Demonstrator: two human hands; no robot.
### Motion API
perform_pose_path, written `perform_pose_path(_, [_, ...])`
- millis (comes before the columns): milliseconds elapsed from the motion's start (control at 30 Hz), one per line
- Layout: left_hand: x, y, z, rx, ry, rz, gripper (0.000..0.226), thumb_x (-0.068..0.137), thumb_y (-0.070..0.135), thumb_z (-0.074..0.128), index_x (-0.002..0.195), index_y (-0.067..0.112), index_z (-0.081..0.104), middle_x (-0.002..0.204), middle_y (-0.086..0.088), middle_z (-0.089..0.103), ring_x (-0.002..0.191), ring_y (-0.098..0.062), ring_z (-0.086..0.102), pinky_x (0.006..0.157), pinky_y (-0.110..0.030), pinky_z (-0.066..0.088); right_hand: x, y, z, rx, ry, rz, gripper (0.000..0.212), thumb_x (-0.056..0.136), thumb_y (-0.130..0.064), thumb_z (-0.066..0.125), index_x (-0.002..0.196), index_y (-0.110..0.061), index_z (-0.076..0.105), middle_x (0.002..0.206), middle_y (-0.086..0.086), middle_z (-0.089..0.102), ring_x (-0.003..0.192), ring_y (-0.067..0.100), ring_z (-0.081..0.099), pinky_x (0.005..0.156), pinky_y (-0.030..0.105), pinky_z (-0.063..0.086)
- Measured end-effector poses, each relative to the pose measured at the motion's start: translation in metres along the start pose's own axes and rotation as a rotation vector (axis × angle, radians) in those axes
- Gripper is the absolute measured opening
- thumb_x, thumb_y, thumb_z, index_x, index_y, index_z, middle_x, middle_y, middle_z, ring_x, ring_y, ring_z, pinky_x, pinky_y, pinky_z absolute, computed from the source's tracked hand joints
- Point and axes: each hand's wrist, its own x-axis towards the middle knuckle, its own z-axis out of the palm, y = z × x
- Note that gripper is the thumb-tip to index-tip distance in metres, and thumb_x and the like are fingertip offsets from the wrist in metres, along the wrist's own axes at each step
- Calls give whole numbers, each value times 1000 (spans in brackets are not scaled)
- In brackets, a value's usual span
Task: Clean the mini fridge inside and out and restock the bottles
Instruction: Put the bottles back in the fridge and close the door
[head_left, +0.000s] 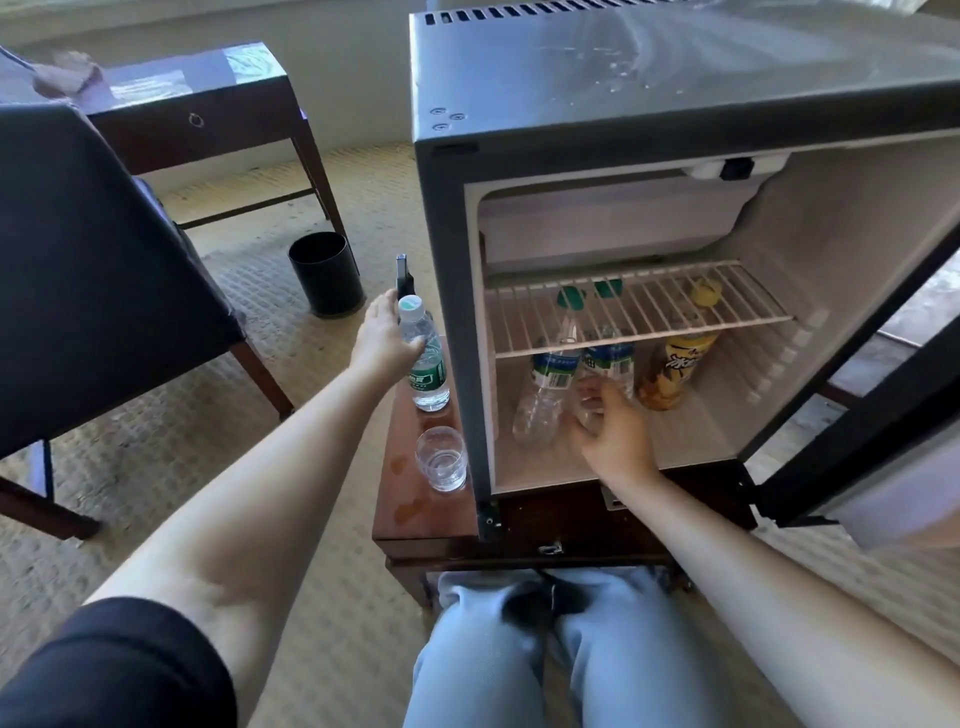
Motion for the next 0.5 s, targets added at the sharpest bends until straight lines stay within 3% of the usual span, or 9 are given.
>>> perform_pose_path(67, [37,-18,15,179,-80,96,68,82,44,47,146,28,28,155,4,26,135,-20,36,108,-36,37,-1,3,-2,-36,-24,-44,39,80,-22,74,114,-12,58,102,0,64,90,16,61,74,32,51])
perform_pose_path(133, [58,-26,29,289,-146,137,59,82,48,39,138,29,38,150,5,35,127,-22,46,101,-36,42,0,6,-6,-59,-40,-61,38,79,-21,74,113,-14,58,101,-3,64,86,13,61,71,31,51])
perform_pose_path(233, [26,6,16,236,-12,112,32,92,22,51,123,15,53,128,-7,55,109,-29,55,84,-31,43,-1,11,-9,-64,-42,-44,38,79,-21,76,111,-15,58,100,-5,63,83,9,58,71,28,50])
perform_pose_path(333, [3,8,8,277,68,55,16,93,7,49,108,4,54,109,-16,59,99,-37,58,75,-35,43,-8,12,-10,-82,-68,-11,37,79,-18,76,111,-14,58,99,-5,61,83,8,56,75,29,51])
perform_pose_path(400, [-14,-1,-7,279,103,59,14,90,6,56,102,3,50,104,-20,59,94,-40,58,72,-40,45,-14,9,-13,-82,-118,21,37,80,-18,74,112,-14,58,99,-3,61,86,12,58,78,31,51])
perform_pose_path(500, [-41,-11,-45,233,204,53,28,90,21,63,107,2,51,106,-23,60,94,-41,58,75,-42,46,-26,-1,-22,-99,-155,53,35,81,-18,72,113,-14,58,100,1,63,91,19,62,80,32,50])
